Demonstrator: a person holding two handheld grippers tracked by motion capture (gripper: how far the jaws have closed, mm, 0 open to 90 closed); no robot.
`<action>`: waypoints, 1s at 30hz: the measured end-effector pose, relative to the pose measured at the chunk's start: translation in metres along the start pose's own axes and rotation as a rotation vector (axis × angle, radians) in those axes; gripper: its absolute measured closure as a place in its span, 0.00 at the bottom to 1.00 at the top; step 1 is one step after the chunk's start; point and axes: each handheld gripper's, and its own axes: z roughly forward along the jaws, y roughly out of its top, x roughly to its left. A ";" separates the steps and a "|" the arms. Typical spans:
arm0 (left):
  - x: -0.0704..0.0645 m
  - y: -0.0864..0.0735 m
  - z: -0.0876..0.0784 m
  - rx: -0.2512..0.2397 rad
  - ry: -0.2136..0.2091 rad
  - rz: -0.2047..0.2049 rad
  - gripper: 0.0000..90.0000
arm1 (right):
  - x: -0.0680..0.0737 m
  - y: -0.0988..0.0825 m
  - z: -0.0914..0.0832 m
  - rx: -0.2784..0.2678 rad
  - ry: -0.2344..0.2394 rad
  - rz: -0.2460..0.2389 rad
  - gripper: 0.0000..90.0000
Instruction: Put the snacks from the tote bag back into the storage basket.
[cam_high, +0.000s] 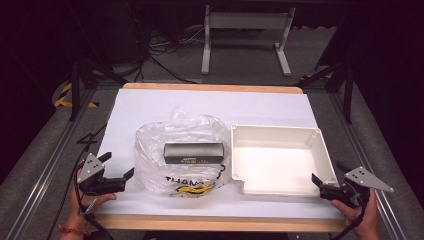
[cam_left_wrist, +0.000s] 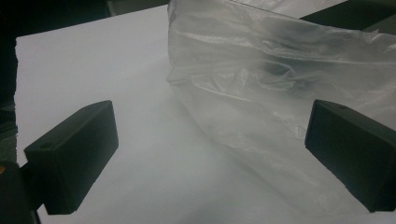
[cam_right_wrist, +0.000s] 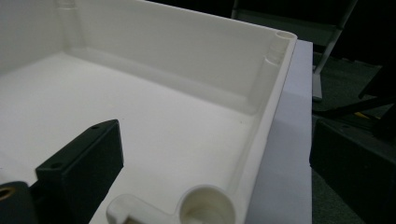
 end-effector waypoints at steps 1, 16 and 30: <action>-0.001 0.000 0.000 0.002 0.000 -0.001 0.04 | 0.000 0.000 0.000 0.005 -0.005 -0.001 0.04; 0.002 -0.004 0.004 0.025 -0.014 0.003 0.04 | -0.001 0.011 -0.006 -0.022 -0.040 -0.023 0.04; 0.000 -0.005 0.003 0.034 -0.009 0.005 0.04 | 0.012 0.033 -0.009 -0.061 0.026 -0.085 0.07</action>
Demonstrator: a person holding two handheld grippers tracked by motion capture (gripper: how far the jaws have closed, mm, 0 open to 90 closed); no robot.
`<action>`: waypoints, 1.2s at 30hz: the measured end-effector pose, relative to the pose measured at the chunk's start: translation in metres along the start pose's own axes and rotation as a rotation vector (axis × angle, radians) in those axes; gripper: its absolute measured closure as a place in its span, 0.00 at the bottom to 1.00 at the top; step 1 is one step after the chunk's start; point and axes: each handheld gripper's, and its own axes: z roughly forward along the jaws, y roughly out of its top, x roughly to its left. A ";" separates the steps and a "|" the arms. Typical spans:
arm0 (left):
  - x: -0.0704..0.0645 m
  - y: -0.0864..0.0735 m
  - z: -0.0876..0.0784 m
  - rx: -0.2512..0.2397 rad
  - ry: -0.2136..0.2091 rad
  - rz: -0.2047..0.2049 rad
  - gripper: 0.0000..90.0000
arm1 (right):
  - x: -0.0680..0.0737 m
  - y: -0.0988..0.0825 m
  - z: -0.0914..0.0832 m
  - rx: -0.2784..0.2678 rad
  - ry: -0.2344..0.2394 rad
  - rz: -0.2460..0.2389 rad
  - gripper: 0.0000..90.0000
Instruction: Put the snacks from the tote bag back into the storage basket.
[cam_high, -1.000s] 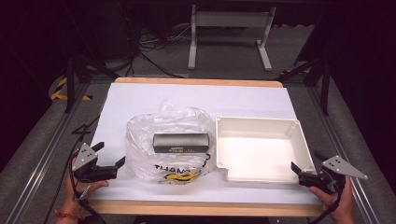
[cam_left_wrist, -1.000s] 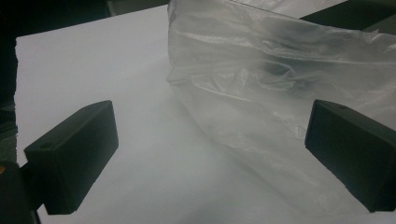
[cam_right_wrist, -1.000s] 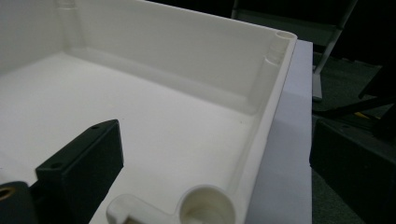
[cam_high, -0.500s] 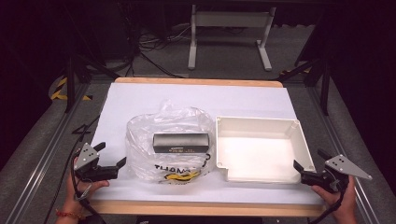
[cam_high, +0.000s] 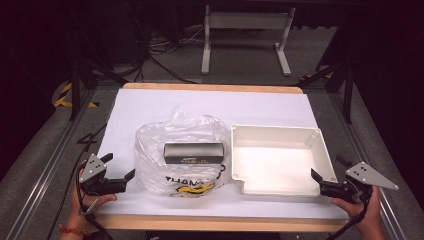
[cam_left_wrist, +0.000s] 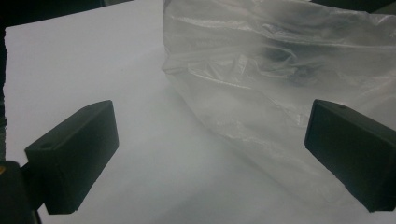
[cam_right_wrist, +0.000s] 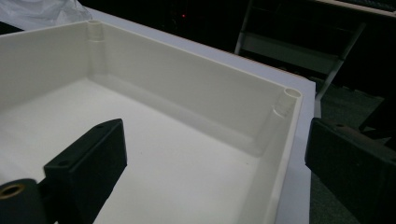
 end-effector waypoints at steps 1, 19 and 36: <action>0.000 0.000 0.000 -0.001 0.003 0.001 0.04 | 0.001 0.002 0.001 -0.005 0.007 0.001 0.08; 0.001 0.004 0.006 -0.004 -0.013 0.005 0.04 | 0.036 0.028 0.039 0.031 0.132 -0.133 0.19; -0.001 0.004 0.005 0.002 -0.015 0.020 0.04 | 0.061 0.043 0.057 0.066 0.227 -0.171 0.19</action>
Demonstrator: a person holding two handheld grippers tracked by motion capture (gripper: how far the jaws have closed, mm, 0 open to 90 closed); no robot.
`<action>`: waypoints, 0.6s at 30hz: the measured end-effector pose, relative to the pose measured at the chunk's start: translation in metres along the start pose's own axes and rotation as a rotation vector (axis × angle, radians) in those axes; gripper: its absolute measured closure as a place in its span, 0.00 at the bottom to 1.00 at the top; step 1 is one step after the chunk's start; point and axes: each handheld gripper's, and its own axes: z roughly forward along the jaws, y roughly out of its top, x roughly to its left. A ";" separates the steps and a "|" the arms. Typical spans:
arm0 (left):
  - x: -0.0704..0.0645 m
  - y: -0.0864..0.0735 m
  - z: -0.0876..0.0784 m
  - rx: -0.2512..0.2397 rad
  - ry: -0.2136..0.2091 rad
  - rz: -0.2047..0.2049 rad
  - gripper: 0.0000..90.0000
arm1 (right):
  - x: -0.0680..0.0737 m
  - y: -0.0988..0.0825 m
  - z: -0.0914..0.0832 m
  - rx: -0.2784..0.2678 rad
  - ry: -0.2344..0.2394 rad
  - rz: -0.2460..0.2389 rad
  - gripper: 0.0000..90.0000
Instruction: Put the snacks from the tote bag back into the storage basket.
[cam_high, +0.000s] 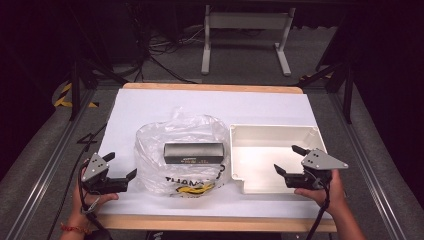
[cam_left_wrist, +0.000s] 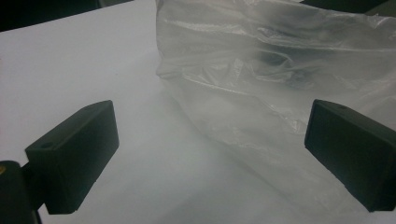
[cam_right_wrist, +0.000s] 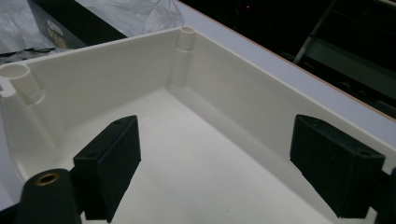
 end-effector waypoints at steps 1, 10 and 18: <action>0.000 0.000 0.000 0.001 0.000 0.002 0.04 | 0.001 0.001 0.002 0.005 0.009 -0.010 0.19; -0.001 -0.001 0.000 0.009 -0.004 0.004 0.04 | 0.014 0.006 0.011 0.002 0.079 -0.031 0.21; -0.004 -0.003 -0.001 0.018 0.001 0.006 0.04 | 0.021 0.021 0.028 0.000 0.155 -0.088 0.26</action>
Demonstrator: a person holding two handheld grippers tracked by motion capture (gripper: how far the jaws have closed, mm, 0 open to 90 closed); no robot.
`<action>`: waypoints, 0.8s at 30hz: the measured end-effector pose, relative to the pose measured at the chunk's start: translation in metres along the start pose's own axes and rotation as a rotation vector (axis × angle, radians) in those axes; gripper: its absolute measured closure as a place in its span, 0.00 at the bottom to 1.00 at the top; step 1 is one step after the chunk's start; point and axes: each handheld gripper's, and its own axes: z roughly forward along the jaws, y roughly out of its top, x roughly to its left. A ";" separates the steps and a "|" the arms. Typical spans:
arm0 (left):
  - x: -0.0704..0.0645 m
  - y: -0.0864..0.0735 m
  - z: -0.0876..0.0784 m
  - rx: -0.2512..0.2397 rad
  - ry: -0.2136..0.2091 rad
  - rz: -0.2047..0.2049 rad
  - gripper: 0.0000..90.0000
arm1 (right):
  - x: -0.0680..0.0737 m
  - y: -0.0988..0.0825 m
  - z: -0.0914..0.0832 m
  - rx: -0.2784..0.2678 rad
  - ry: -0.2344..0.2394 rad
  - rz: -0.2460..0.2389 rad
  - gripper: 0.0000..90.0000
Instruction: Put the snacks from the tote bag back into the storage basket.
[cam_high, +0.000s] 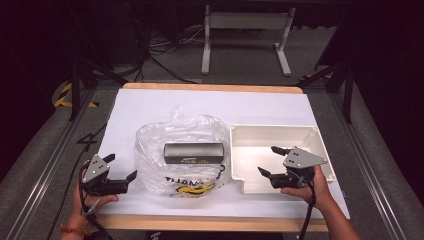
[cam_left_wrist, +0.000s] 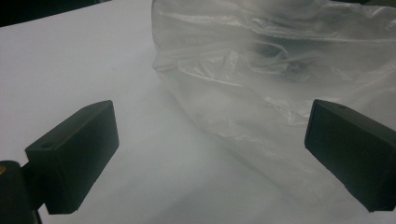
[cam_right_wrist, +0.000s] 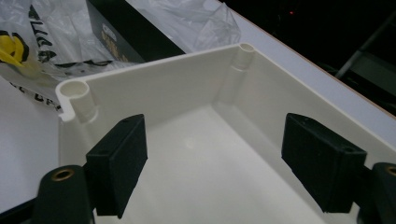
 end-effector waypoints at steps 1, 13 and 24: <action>-0.001 -0.001 -0.001 0.006 0.001 0.003 0.04 | 0.000 0.003 0.003 -0.003 0.020 -0.007 0.27; -0.002 -0.006 -0.007 0.014 0.012 -0.006 0.04 | -0.003 0.039 0.042 -0.028 0.111 -0.098 0.33; -0.003 -0.007 -0.009 0.017 0.014 -0.005 0.04 | -0.007 0.064 0.072 0.018 0.203 -0.142 0.35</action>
